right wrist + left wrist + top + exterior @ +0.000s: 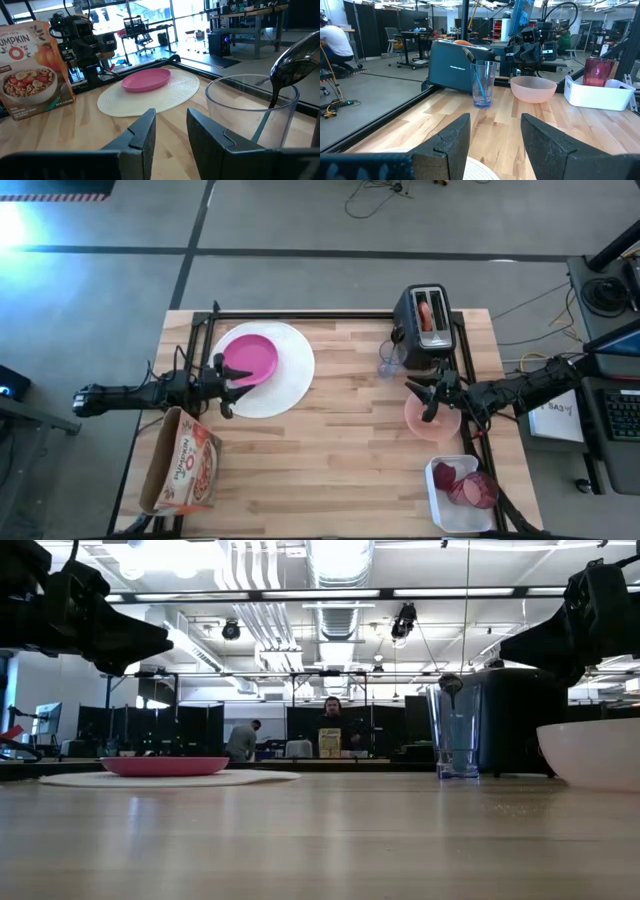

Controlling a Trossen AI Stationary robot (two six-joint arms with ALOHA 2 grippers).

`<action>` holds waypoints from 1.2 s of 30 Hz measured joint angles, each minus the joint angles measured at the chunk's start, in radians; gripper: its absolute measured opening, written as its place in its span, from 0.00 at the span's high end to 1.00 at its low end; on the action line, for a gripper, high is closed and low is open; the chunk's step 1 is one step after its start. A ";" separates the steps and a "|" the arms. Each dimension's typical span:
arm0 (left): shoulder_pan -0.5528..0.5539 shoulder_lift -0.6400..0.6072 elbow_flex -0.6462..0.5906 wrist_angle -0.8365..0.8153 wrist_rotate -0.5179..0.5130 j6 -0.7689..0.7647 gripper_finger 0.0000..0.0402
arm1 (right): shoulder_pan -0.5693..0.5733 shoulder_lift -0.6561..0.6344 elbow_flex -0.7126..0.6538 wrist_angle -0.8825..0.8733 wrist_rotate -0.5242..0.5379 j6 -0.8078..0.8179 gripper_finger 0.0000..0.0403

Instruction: Arrange a breakfast setting

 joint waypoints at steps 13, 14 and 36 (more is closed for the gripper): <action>0.000 0.000 0.000 0.000 0.000 0.000 0.60 | 0.000 0.000 0.000 0.000 0.000 0.000 0.75; 0.000 0.000 0.000 0.000 0.000 0.000 0.60 | 0.000 0.000 0.000 0.000 0.000 0.000 0.75; 0.000 0.000 0.000 0.067 0.000 -0.081 0.60 | 0.000 0.000 0.000 0.000 0.000 0.000 0.75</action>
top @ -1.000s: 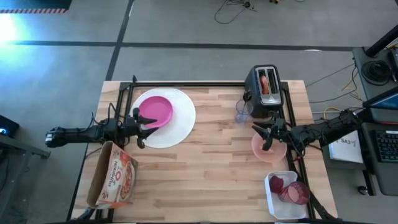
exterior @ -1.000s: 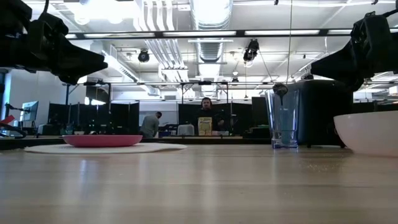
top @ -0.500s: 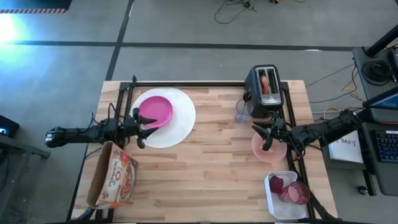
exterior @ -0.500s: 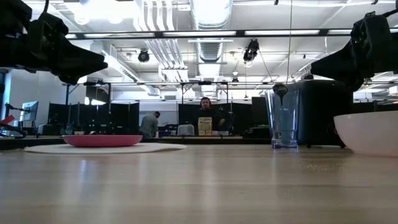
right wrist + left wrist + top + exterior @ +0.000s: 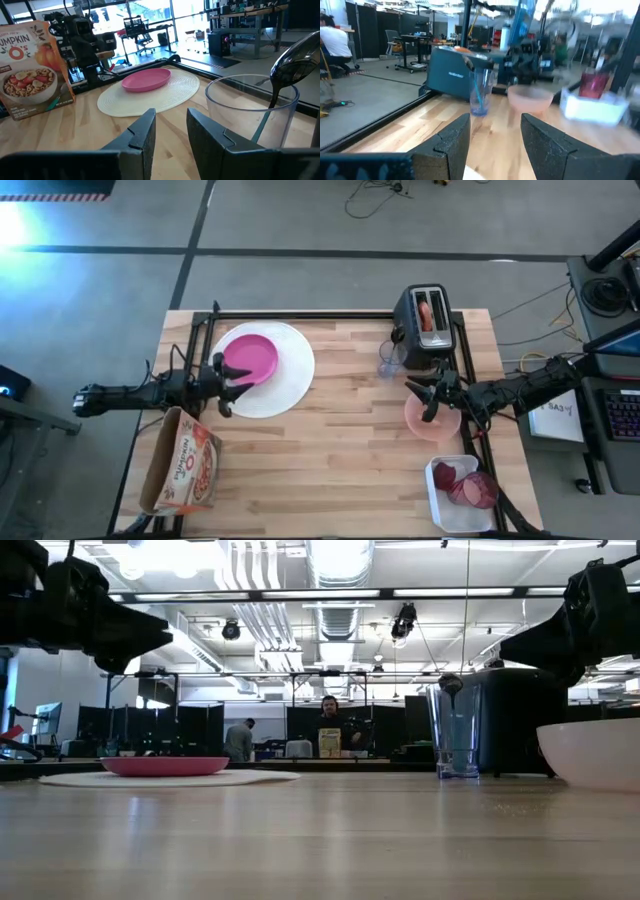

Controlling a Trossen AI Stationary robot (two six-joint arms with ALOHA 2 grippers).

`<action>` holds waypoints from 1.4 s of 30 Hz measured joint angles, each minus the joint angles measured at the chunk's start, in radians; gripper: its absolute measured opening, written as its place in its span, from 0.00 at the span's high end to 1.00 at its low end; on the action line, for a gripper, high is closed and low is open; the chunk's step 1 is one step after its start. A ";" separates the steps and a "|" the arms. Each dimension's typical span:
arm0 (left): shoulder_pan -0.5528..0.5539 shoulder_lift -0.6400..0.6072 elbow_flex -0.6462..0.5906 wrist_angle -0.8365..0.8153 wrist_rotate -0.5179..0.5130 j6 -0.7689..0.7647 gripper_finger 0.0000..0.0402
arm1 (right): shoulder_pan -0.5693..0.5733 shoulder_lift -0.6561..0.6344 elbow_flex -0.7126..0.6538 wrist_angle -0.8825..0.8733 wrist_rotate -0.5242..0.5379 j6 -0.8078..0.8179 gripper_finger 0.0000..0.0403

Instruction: Arrange a breakfast setting

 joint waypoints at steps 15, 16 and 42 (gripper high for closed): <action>0.000 0.078 0.031 0.019 -0.098 -0.351 0.60 | 0.000 0.000 0.000 0.000 0.000 0.000 0.75; 0.000 0.098 0.049 0.001 -0.104 -0.352 0.60 | 0.000 0.000 0.000 0.000 0.000 0.000 0.75; 0.003 1.050 0.587 -0.722 -0.088 -0.566 0.60 | 0.000 0.000 0.000 0.000 0.000 0.000 0.75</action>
